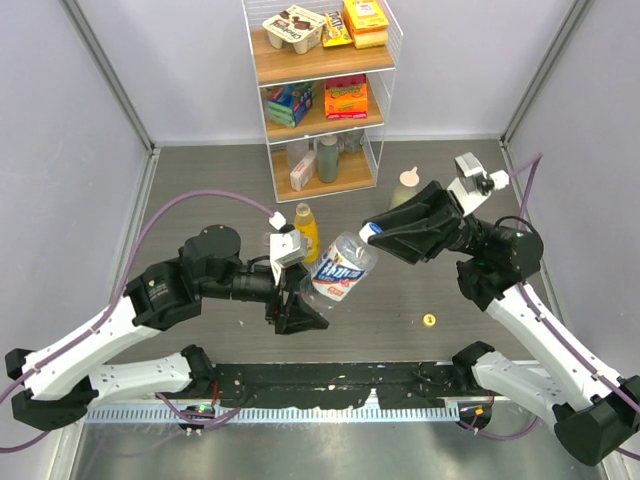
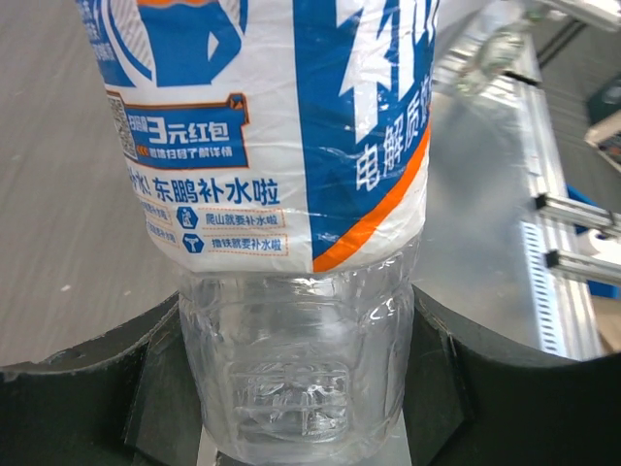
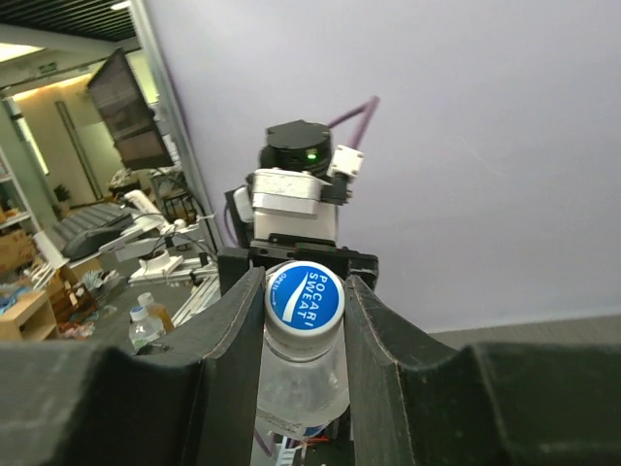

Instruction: Unscrew the bottle caps

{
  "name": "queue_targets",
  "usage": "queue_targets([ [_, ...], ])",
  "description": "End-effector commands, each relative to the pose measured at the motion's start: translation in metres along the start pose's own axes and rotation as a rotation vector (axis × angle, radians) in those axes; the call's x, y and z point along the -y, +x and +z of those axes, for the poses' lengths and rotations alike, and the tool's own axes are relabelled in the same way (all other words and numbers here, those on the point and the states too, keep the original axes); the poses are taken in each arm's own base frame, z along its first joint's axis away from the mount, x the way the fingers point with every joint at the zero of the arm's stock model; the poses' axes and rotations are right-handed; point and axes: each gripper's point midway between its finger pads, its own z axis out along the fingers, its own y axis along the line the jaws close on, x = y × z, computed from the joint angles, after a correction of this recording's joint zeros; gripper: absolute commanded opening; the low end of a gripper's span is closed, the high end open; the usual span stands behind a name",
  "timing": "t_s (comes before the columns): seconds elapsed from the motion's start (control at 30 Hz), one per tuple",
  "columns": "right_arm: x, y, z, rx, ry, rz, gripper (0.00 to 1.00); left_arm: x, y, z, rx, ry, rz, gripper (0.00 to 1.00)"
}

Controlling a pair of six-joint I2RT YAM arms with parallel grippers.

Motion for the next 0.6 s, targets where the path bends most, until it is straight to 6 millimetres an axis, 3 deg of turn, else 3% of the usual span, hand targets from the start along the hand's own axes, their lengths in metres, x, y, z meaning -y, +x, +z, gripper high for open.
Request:
queue_targets([
  [0.0, -0.036, 0.002, -0.004, -0.021, -0.165, -0.067, 0.02, 0.059, -0.030, -0.006, 0.112, 0.332, 0.099, 0.00],
  [0.23, -0.056, -0.001, -0.009, -0.014, -0.245, -0.088, 0.02, 0.076, -0.031, -0.010, 0.117, 0.449, 0.109, 0.00],
  [0.47, -0.051, -0.002, -0.006, -0.008, -0.225, -0.078, 0.02, 0.072, -0.028, -0.006, 0.107, 0.429, 0.103, 0.00],
  [0.57, -0.044, -0.003, -0.005, -0.006, -0.186, -0.070, 0.17, 0.066, -0.026, -0.006, 0.105, 0.390, 0.106, 0.00],
])
